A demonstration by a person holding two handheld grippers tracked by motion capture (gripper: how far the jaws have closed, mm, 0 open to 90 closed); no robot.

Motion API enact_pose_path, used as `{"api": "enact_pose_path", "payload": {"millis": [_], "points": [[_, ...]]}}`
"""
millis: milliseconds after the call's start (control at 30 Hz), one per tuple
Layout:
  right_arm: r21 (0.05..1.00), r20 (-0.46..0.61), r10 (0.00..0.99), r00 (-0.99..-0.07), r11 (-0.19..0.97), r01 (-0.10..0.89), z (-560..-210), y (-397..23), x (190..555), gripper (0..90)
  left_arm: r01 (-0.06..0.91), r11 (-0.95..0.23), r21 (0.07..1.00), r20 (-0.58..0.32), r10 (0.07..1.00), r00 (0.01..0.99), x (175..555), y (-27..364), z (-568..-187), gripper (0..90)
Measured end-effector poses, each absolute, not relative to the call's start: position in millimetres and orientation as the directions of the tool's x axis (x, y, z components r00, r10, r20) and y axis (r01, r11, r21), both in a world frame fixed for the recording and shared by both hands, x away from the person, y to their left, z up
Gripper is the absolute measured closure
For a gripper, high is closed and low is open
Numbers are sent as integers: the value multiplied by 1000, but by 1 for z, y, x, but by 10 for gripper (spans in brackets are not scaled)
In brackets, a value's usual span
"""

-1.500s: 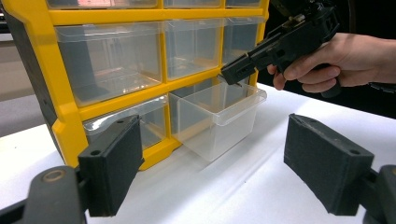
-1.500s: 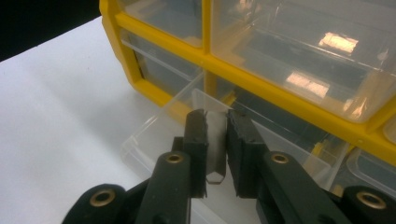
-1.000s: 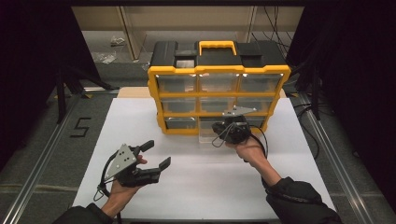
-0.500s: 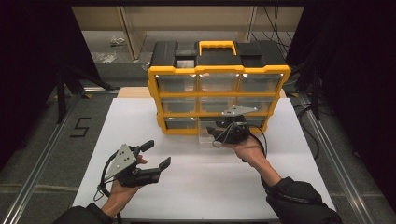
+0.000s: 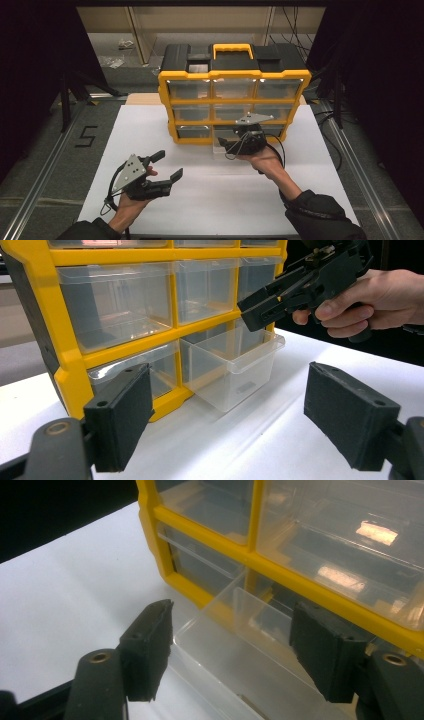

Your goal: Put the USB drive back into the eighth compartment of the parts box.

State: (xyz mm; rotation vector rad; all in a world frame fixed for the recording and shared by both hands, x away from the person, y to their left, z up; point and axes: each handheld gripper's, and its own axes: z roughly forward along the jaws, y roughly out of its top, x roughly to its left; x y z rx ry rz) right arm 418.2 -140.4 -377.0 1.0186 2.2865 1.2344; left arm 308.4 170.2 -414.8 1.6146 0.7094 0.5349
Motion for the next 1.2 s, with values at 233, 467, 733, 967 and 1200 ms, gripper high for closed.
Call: {"api": "enact_pose_path", "payload": {"millis": [233, 467, 733, 967, 1200], "points": [[837, 36, 730, -682, 351, 420, -373, -139, 415, 325, 149, -83, 985, -47, 705, 707, 308, 170, -415, 188], [837, 35, 724, -689, 355, 416, -372, -135, 412, 303, 148, -82, 986, -48, 706, 707, 308, 170, -415, 188], [843, 32, 715, -698, 356, 404, -369, -132, 408, 289, 148, -82, 986, -47, 706, 707, 308, 170, -415, 188], [848, 29, 710, -704, 355, 393, -367, -130, 405, 284, 149, -81, 985, -49, 706, 706, 308, 170, -415, 188], [849, 27, 701, -713, 360, 386, -366, -127, 402, 264, 149, -79, 986, -50, 707, 705, 308, 171, -415, 188]]}}
